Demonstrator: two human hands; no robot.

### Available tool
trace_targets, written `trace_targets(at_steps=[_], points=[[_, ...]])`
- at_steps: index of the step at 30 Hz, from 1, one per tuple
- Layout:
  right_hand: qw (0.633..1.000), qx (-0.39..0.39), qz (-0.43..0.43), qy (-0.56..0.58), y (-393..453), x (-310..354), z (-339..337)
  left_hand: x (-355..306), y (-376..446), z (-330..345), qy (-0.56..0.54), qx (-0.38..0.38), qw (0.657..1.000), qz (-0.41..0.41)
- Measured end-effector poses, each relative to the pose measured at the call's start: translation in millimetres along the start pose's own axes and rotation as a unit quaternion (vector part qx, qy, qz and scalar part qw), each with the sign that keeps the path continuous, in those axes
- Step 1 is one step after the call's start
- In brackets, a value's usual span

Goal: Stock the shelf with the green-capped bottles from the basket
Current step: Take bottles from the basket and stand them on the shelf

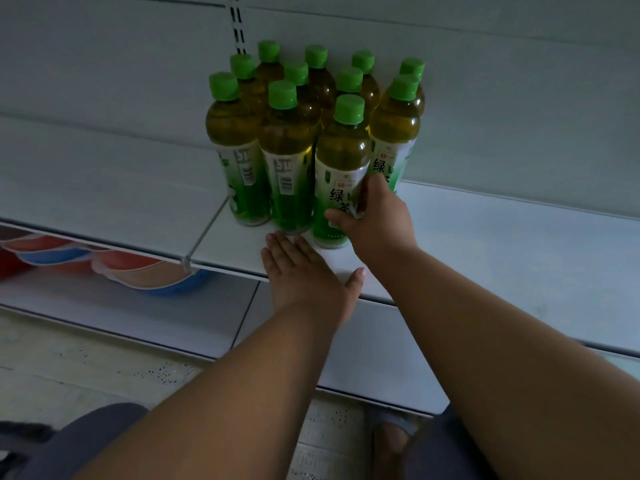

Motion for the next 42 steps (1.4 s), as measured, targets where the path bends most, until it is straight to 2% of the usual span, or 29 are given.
trace_targets(at_steps=[10, 13, 15, 18, 21, 24, 30, 33, 37, 42], points=[[1.000, 0.015, 0.017, -0.018, 1, -7, 3, -1, -1, -1, -0.010, -0.001, 1.000, -0.005], [0.998, -0.005, -0.034, -0.048, -26, -9, -8, 0, 0, -3, -0.028, 0.014, 0.999, 0.007], [0.995, -0.001, -0.079, -0.061, -42, 3, -12, 6, 0, -9, -0.082, 0.009, 0.996, 0.027], [0.984, 0.030, -0.154, -0.087, -66, 43, -3, 52, -17, -30, -0.177, -0.066, 0.982, 0.025], [0.961, 0.095, -0.241, -0.098, -106, 86, 29, 133, -60, -48, -0.195, -0.161, 0.967, -0.008], [0.917, 0.204, -0.329, -0.092, -161, 133, 81, 217, -113, -56, -0.143, -0.213, 0.965, -0.061], [0.793, 0.339, -0.502, -0.065, -292, 246, 151, 357, -240, -53, -0.009, -0.148, 0.965, -0.217], [0.724, 0.373, -0.578, -0.049, -361, 301, 170, 410, -315, -44, -0.010, -0.119, 0.941, -0.316], [0.649, 0.392, -0.649, -0.064, -432, 332, 196, 448, -380, -34, -0.025, -0.113, 0.908, -0.402], [0.591, 0.423, -0.682, -0.085, -489, 342, 244, 484, -404, -10, -0.043, -0.124, 0.881, -0.455]])
Point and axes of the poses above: each hand's wrist, its own y-axis towards the middle knuckle, its own z-axis out of the palm, x = y × z, the point moved 10 cm from there along y, towards the middle knuckle, and after that the axes turned 10 degrees about -x, right-handed, at the moved point
